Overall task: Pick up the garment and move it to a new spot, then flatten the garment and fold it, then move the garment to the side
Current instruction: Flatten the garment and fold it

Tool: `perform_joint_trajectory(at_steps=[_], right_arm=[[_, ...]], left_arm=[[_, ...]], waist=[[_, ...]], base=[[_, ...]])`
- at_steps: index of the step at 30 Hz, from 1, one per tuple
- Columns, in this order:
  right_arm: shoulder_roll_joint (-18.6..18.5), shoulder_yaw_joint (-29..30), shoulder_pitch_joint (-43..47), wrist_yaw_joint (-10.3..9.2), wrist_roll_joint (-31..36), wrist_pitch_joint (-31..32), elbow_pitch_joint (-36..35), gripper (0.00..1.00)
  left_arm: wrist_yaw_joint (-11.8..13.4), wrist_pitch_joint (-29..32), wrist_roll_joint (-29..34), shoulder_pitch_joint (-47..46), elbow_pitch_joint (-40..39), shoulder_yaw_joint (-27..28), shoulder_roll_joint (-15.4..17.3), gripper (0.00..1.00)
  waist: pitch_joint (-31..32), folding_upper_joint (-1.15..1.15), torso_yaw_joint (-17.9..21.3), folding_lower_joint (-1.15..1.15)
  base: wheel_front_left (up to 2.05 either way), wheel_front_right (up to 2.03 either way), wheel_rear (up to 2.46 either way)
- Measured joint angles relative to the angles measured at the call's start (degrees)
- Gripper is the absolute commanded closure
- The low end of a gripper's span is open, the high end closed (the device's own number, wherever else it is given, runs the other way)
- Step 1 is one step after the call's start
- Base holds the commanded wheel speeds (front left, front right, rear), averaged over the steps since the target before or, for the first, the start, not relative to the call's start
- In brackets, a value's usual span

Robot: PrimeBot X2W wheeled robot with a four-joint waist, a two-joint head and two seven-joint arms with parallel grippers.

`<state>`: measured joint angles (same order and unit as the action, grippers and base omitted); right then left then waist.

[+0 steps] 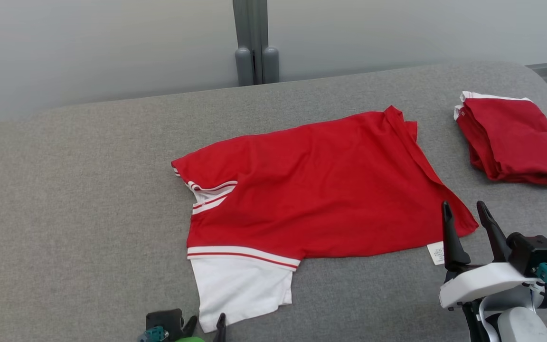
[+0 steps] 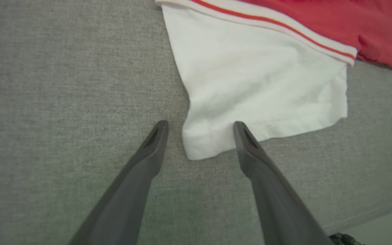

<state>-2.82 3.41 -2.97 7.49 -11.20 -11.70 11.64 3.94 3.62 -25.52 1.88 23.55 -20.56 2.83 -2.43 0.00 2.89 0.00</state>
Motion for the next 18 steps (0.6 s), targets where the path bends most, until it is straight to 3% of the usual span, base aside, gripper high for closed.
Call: perform_joint_trajectory(at_steps=[1,2,9,18], right_arm=[[0.0,0.29,-0.01,0.0,0.16,0.01,0.09,0.0],[0.01,0.78,-0.01,0.0,0.26,0.02,0.3,0.0],[-0.01,7.22,-0.2,0.0,2.09,1.6,4.09,0.0],[-0.02,13.44,-2.25,0.0,4.54,3.7,13.7,0.0]], left_arm=[[-0.15,-0.02,-0.01,-0.23,0.25,-0.14,0.0,0.84],[-0.48,-0.29,-0.16,-0.51,0.46,-0.24,0.0,1.0],[-0.31,-3.9,0.27,-2.16,0.68,-0.21,0.19,1.0],[2.34,-5.15,0.94,-2.4,-6.82,2.33,4.13,1.0]], waist=[[-0.11,0.0,0.05,0.0],[-0.24,0.0,0.07,0.0],[-0.76,0.0,-0.94,0.0],[-1.55,0.0,-3.84,0.0]], base=[[0.0,0.0,0.0],[0.0,0.0,0.0],[0.0,0.0,0.0],[0.0,0.0,0.0]])
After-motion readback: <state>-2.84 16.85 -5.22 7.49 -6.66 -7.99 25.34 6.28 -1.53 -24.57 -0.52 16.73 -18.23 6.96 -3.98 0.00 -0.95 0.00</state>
